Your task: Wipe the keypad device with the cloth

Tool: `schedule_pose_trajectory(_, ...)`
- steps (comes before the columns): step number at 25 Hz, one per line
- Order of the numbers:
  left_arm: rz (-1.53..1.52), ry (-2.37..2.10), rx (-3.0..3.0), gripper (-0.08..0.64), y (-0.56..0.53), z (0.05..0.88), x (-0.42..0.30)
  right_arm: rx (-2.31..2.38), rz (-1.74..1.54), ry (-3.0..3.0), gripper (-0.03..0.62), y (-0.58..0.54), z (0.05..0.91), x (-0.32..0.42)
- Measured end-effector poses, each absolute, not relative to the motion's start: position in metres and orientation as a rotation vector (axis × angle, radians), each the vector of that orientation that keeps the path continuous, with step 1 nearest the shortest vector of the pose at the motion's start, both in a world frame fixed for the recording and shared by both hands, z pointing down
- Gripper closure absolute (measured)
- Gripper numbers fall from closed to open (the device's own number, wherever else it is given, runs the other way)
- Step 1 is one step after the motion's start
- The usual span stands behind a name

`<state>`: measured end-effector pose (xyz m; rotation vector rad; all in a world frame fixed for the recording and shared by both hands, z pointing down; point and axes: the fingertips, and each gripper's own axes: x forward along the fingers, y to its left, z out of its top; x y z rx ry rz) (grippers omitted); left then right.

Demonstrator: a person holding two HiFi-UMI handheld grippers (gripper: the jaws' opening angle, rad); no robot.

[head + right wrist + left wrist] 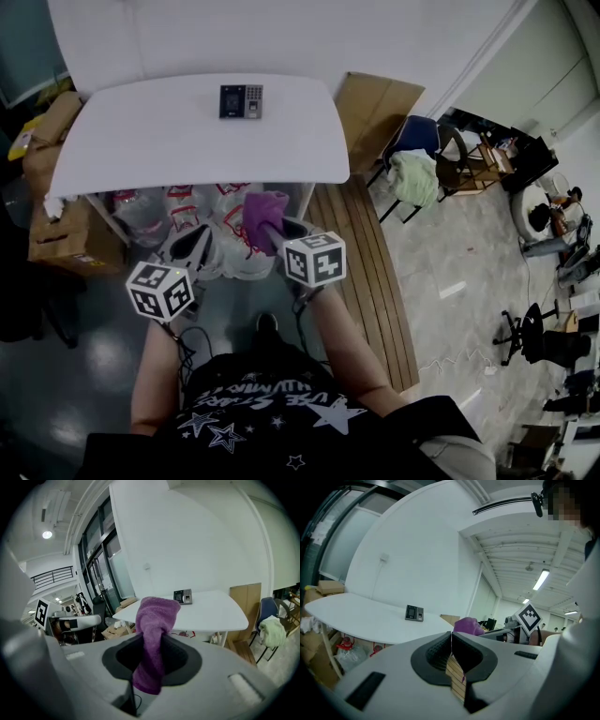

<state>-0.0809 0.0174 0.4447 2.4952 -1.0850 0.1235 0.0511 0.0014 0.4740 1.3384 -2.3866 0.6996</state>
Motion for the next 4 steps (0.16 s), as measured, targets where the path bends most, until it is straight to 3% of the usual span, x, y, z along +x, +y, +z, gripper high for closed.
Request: schedule_pose_trajectory(4,0.126,-1.071,2.499,0.551,0.038,0.448,-0.099,1.337,0.686,-2.383,0.494,0.026,0.476,0.031)
